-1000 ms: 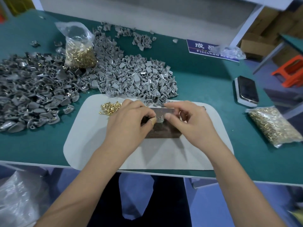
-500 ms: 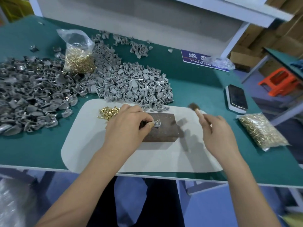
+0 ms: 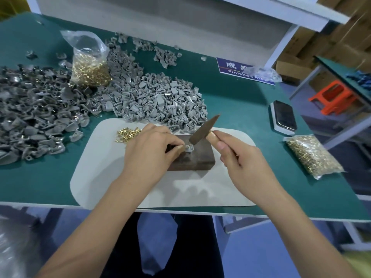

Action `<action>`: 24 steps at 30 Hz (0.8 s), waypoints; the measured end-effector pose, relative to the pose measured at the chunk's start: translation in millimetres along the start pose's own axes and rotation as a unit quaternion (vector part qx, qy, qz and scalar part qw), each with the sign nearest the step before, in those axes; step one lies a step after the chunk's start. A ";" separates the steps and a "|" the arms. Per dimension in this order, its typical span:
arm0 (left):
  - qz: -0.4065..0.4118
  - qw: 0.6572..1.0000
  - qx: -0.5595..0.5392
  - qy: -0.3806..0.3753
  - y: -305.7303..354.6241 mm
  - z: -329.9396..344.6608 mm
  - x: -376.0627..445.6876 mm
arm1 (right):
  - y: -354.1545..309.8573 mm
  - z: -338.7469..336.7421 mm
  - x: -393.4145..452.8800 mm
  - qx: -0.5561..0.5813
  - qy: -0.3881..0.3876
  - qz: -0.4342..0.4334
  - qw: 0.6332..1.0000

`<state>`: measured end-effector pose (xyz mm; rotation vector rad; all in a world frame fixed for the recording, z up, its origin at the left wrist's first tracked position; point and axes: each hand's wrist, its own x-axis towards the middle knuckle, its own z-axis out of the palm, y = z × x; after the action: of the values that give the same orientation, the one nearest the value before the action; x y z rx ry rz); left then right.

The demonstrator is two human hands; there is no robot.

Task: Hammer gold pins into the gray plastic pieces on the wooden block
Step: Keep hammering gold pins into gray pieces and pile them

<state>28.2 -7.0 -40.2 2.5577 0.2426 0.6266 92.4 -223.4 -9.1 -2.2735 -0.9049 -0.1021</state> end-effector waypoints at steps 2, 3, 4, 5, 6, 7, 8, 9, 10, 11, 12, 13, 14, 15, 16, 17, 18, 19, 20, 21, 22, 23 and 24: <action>0.005 1.000 -0.002 -0.002 -1.1 0.1 0.6 | 0.1 -3.1 -1.1 0.005 0.040 -0.003 0.999; 0.006 1.000 -0.003 -0.003 -1.3 0.3 0.8 | 0.2 -3.1 -1.6 0.009 0.062 -0.002 0.998; 0.006 1.000 -0.004 -0.004 -1.4 0.4 0.9 | 0.6 -1.4 -2.1 0.014 0.075 0.004 0.997; 0.006 1.000 -0.004 -0.005 -1.4 0.6 1.1 | 0.2 1.4 -2.6 0.023 0.076 0.013 0.997; 0.006 1.000 -0.003 -0.005 -1.7 0.7 1.1 | -0.2 5.6 -3.3 0.030 0.063 0.021 0.997; 0.005 1.000 -0.001 -0.007 -2.1 0.9 1.3 | 0.3 9.9 -4.4 0.032 0.039 0.028 0.998; 0.002 1.000 -0.001 -0.010 -2.9 0.8 1.4 | 1.0 12.8 -5.3 0.031 0.010 0.029 0.999; -0.001 1.000 -0.002 -0.013 -4.0 0.6 1.7 | 2.0 13.0 -5.7 0.031 -0.011 0.026 0.999; -0.003 1.000 -0.002 -0.015 -4.7 0.5 2.1 | 2.9 10.7 -4.9 0.032 -0.015 0.023 0.999; -0.002 1.000 -0.001 -0.015 -5.1 0.5 2.5 | 4.4 6.7 -3.4 0.032 -0.002 0.025 0.999; -0.001 1.000 0.001 -0.014 -5.1 0.3 2.9 | 5.7 2.5 -1.6 0.032 0.023 0.030 0.999; 0.000 1.000 0.002 -0.013 -4.7 0.3 3.2 | 6.0 0.0 -0.3 0.034 0.049 0.034 0.998; 0.001 1.000 0.004 -0.013 -4.5 0.2 3.1 | 5.1 0.5 -0.1 0.036 0.066 0.036 0.997; 0.002 1.000 0.006 -0.015 -4.7 0.2 3.2 | 2.5 3.8 -1.0 0.038 0.066 0.034 0.997; 0.003 1.000 0.006 -0.018 -5.5 0.2 3.3 | 0.1 9.3 -3.0 0.038 0.049 0.032 0.998; 0.002 1.000 0.003 -0.022 -6.7 0.2 4.0 | -2.1 15.5 -5.3 0.036 0.023 0.034 0.998; 0.000 1.000 -0.003 -0.026 -8.3 -0.4 4.7 | -3.2 19.1 -7.3 0.033 0.002 0.040 0.999; -0.001 0.999 -0.009 -0.030 -9.7 -1.1 5.7 | -2.9 18.8 -7.3 0.030 -0.006 0.046 0.998; 0.001 0.999 -0.010 -0.033 -10.4 -1.6 6.7 | -1.3 15.7 -5.6 0.027 0.001 0.049 0.998; 0.004 0.999 -0.007 -0.034 -10.6 -2.1 7.6 | 0.9 11.5 -3.5 0.026 0.018 0.049 0.998; 0.008 0.999 -0.001 -0.034 -10.3 -2.0 8.4 | 1.9 8.0 -1.9 0.030 0.043 0.047 0.997; 0.012 0.999 0.003 -0.033 -9.9 -1.8 8.9 | 2.2 6.5 -1.5 0.035 0.069 0.045 0.996; 0.015 0.999 0.007 -0.034 -9.6 -1.5 8.7 | 1.6 7.5 -2.3 0.038 0.083 0.043 0.995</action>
<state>34.6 4.4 -40.5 2.5954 0.1877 0.5494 90.4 -221.0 -16.5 -2.1929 -0.7115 -0.2128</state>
